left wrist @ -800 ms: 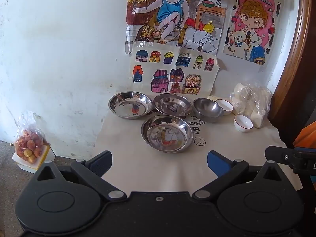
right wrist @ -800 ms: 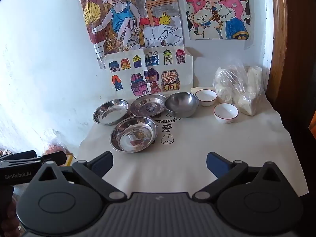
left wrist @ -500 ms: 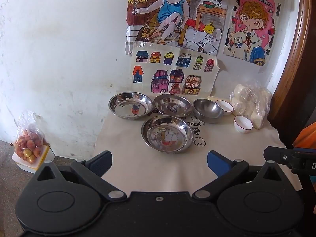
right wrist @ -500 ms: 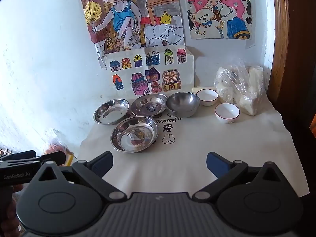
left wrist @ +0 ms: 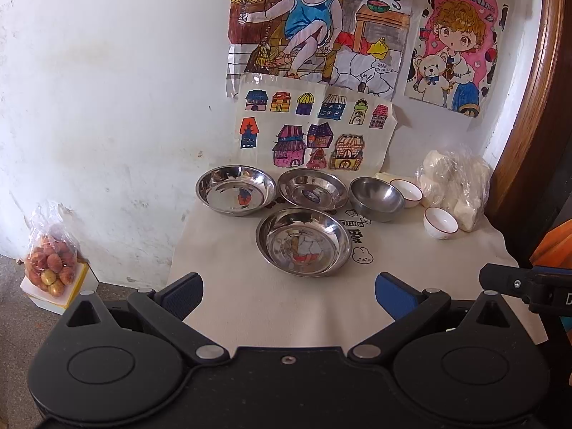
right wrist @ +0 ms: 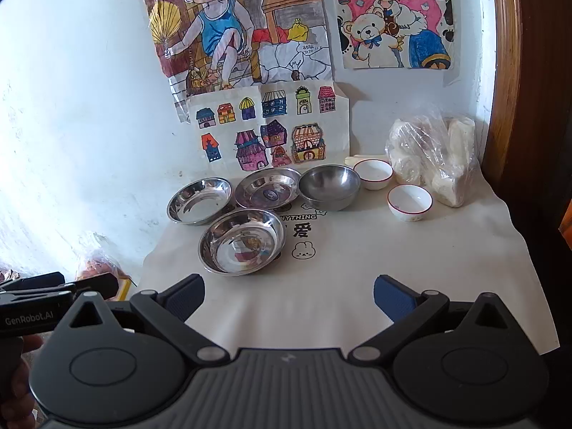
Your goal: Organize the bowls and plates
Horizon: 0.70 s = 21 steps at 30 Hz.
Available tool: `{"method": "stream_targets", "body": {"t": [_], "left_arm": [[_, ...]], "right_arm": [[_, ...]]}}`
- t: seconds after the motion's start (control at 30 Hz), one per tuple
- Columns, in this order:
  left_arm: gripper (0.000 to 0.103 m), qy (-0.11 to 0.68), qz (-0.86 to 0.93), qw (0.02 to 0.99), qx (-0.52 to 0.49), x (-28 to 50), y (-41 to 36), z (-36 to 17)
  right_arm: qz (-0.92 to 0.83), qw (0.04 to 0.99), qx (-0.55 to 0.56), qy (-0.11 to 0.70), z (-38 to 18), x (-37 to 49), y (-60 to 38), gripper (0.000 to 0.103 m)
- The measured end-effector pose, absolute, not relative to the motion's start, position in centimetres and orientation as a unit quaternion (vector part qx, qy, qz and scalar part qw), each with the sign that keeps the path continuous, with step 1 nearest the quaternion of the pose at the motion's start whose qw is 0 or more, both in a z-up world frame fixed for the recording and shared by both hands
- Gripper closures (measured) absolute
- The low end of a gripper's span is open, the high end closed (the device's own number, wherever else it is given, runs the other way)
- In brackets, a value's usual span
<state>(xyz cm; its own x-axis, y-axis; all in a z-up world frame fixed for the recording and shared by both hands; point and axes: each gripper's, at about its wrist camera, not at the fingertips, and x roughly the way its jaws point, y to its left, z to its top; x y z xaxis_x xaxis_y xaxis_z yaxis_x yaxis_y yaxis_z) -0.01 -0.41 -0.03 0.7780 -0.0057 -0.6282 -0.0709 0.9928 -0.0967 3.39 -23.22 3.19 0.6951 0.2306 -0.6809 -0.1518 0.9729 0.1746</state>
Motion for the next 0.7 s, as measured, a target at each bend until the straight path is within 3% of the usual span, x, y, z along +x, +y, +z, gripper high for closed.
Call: {"method": "stream_targets", "body": {"t": [0.7], "left_arm": [[0.001,0.337,0.019,0.940,-0.059,0.53,-0.15,-1.03]], "right_arm": [[0.099,0.921,0.052,0.374,3.66,3.45,-23.52,0.000]]}}
